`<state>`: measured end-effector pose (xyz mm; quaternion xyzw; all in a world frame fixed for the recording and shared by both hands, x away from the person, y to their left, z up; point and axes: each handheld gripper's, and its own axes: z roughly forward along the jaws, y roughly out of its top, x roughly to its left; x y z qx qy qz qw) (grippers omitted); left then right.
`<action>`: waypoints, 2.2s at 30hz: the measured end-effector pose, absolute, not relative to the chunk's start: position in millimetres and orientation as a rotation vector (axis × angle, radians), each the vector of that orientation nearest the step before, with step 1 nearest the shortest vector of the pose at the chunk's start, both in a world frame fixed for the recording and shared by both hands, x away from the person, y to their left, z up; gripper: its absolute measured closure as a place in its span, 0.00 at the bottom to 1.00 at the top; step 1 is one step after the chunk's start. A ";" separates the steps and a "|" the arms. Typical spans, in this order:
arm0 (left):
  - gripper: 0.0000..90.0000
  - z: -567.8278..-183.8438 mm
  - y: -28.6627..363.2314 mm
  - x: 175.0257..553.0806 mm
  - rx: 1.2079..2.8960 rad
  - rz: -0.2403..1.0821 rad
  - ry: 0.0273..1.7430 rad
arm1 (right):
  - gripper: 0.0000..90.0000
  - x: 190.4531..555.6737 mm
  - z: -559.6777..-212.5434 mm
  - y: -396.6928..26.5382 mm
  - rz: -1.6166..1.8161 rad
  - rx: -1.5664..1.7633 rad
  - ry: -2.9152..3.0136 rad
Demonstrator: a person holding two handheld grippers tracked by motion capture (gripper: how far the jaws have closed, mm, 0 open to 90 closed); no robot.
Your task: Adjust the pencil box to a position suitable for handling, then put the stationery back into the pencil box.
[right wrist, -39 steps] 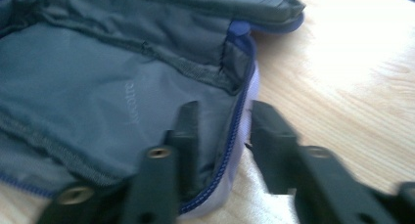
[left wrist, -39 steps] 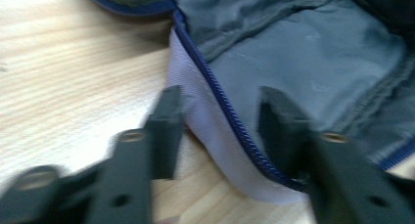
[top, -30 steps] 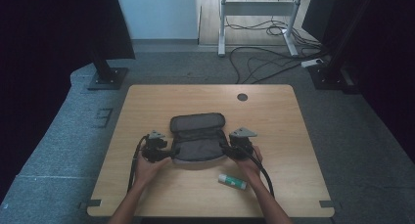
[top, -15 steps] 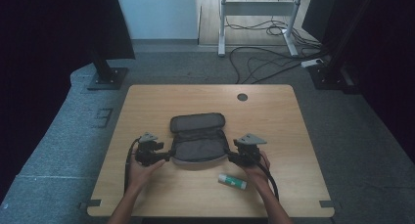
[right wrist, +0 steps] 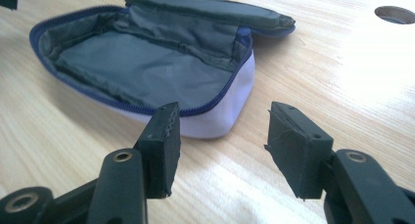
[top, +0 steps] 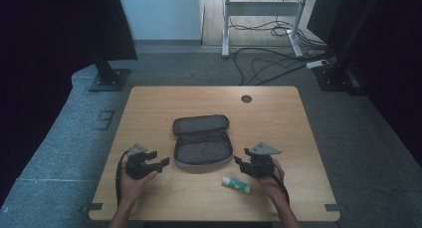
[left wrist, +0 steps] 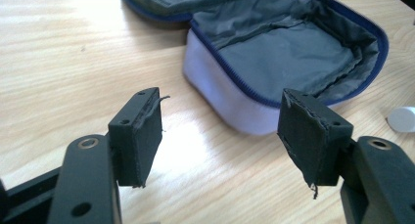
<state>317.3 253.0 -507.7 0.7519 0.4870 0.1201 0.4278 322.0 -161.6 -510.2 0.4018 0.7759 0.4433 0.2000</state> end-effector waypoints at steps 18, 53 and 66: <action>0.37 -519.7 273.8 303.7 1.861 0.281 1.259 | 0.50 294.2 -523.4 -182.7 1.264 1.157 2.213; 0.37 -543.4 272.2 295.0 1.898 0.270 1.299 | 0.50 280.9 -536.9 -160.8 1.335 0.974 2.375; 0.37 -545.1 271.5 292.9 1.894 0.266 1.298 | 0.51 280.4 -542.7 -152.0 1.302 0.941 2.434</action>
